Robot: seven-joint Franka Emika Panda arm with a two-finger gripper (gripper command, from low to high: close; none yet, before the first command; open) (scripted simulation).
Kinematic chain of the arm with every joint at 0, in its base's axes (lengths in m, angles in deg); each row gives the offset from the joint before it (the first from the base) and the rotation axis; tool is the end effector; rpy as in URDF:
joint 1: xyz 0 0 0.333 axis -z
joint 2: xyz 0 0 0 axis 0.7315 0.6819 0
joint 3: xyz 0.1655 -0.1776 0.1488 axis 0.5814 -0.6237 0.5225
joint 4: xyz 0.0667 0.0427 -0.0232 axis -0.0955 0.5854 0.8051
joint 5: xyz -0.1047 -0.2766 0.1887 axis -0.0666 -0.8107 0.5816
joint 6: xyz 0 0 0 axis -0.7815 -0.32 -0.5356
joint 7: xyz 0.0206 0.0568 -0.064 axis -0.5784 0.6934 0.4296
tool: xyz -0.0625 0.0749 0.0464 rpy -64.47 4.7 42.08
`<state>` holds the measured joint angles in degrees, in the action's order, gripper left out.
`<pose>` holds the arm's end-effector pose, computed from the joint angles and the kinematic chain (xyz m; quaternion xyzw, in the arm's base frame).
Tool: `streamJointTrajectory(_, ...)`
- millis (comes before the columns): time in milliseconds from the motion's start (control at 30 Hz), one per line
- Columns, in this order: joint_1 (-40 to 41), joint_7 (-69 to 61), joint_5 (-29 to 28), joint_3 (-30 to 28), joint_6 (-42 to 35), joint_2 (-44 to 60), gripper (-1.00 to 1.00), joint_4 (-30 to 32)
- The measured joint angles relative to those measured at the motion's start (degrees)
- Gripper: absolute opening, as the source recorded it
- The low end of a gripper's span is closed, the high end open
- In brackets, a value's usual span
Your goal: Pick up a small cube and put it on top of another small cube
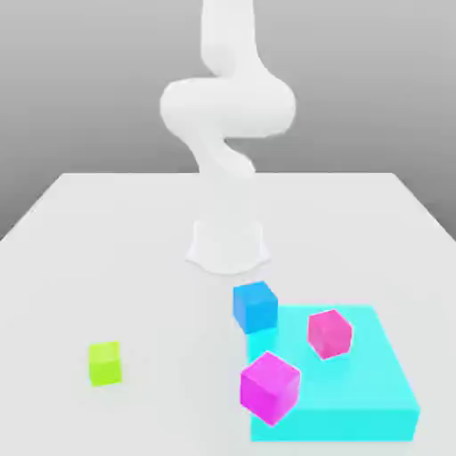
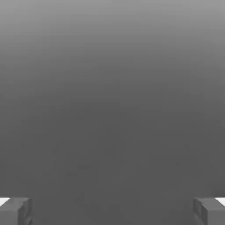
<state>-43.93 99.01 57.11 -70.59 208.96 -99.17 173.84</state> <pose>0.3594 -0.0179 0.6406 -0.8357 0.4214 -0.3224 0.1418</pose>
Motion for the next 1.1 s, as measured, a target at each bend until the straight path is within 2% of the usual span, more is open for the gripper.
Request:
streamJointTrajectory(367, 12.47, 22.11, -0.65, -0.38, 13.79, 23.28, 0.0, 11.09)
streamJointTrajectory(700, 20.25, 40.45, 0.72, -4.52, 26.1, 44.06, 0.0, 20.99)
streamJointTrajectory(933, 22.11, 39.93, 4.73, -2.48, 37.23, 58.61, 0.0, 19.86)
streamJointTrajectory(967, 22.45, 39.75, 4.94, -2.1, 38.21, 59.83, -1.0, 19.63)
streamJointTrajectory(1100, 22.46, 39.81, 4.89, -2.1, 38.27, 59.83, -1.0, 19.63)
